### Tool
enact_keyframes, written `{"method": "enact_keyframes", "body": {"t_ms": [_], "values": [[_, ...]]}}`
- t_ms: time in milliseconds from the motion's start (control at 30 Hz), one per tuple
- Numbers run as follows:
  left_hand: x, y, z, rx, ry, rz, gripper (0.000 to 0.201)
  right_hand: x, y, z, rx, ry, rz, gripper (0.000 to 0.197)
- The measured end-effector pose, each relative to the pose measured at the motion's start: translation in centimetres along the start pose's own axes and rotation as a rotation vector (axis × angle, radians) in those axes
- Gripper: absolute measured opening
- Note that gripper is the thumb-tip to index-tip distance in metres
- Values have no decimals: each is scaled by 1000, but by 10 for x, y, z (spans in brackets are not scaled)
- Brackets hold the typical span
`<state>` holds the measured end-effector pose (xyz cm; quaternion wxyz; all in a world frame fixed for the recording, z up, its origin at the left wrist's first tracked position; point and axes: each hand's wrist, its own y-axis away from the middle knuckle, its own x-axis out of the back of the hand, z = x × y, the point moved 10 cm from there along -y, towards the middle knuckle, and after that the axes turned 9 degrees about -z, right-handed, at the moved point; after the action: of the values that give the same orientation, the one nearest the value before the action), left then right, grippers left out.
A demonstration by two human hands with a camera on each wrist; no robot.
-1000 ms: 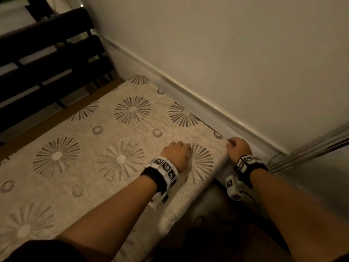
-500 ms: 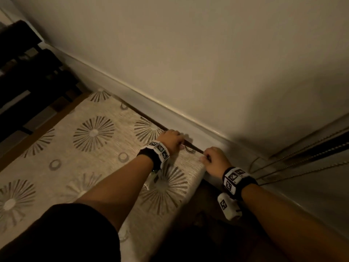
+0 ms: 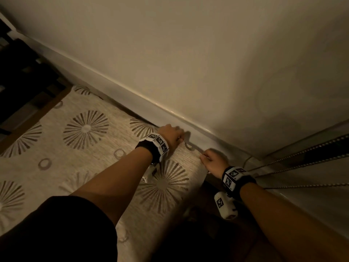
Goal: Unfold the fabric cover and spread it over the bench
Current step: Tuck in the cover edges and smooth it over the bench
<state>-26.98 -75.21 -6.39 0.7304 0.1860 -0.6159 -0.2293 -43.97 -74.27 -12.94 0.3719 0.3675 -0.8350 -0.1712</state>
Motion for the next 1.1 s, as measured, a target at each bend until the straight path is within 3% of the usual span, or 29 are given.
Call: {"method": "enact_keyframes", "body": {"t_ms": [67, 133, 200, 267, 300, 467, 567, 633, 700, 800, 867, 1000, 1100], "values": [[9, 6, 4, -20, -110, 134, 42, 1, 5, -4, -23, 171, 31, 26], [17, 13, 13, -92, -129, 222, 39, 3, 8, -3, -51, 193, 53, 36], [-1, 13, 13, -133, -34, 66, 32, -3, 6, 16, -98, -93, -5, 41], [-27, 12, 6, -55, 44, -159, 36, -13, 8, 33, -137, -390, -70, 36], [-31, 12, 5, -33, 40, -181, 39, -14, 11, 34, -131, -413, -88, 28], [-36, 6, 11, 46, -82, -248, 54, -9, 14, 34, -147, -74, -81, 35], [-35, 9, 15, 64, -102, -270, 56, -5, 7, 35, -193, 132, -15, 22], [-33, 10, 18, 62, -132, -243, 56, 9, 10, 26, -113, 70, 141, 17], [-23, 13, 27, 3, -148, -149, 54, 16, 18, 5, 65, -149, 214, 22], [-15, 20, 48, -160, -153, 11, 45, 4, 23, -32, 243, -269, 92, 24], [-26, 22, 48, -176, -182, -37, 42, -13, 21, -40, 254, -134, -18, 27], [-34, 21, 26, -82, -154, -102, 46, -20, 13, -26, 92, 111, -88, 49], [-34, 27, 18, -20, -107, -73, 56, -10, 12, -24, 14, 275, -63, 49]]}}
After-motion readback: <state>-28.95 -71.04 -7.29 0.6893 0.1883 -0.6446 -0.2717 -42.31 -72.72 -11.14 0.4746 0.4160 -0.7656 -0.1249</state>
